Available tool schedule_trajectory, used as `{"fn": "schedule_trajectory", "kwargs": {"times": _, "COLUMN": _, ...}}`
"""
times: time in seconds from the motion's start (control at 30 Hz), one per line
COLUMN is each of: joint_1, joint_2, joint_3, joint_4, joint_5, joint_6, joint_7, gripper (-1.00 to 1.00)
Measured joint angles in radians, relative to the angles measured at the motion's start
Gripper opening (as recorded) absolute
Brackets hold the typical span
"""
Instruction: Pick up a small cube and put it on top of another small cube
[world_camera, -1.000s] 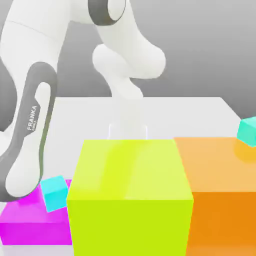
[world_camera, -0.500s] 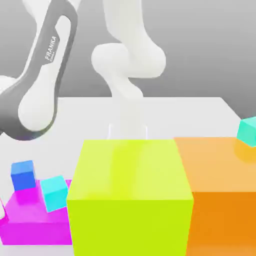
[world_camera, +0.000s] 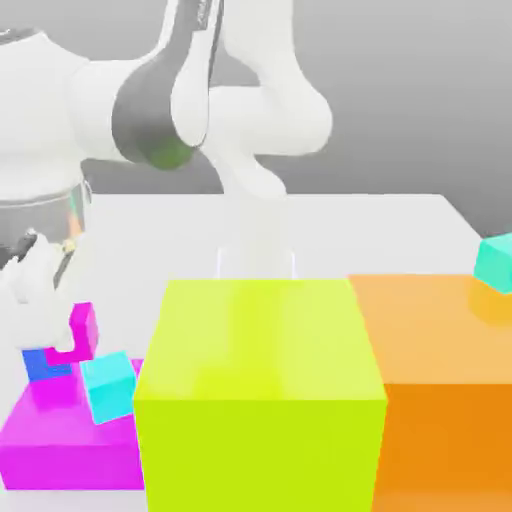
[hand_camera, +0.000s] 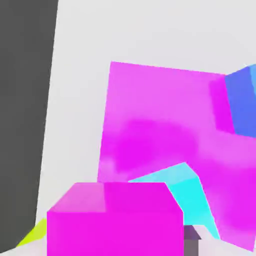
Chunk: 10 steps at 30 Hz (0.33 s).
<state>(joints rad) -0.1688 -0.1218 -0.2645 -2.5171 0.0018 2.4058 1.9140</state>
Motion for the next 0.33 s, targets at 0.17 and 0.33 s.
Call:
{"fn": "schedule_trajectory", "kwargs": {"times": 0.17, "joint_1": -0.015, "joint_2": 0.042, "joint_3": 0.023, "joint_4": -0.068, "joint_5": -0.035, "joint_6": 0.102, "joint_7": 0.121, "gripper": -1.00}}
{"fn": "schedule_trajectory", "kwargs": {"times": 0.33, "joint_1": -0.009, "joint_2": 0.094, "joint_3": 0.023, "joint_4": -0.082, "joint_5": -0.013, "joint_6": 0.169, "joint_7": 0.108, "gripper": 1.00}}
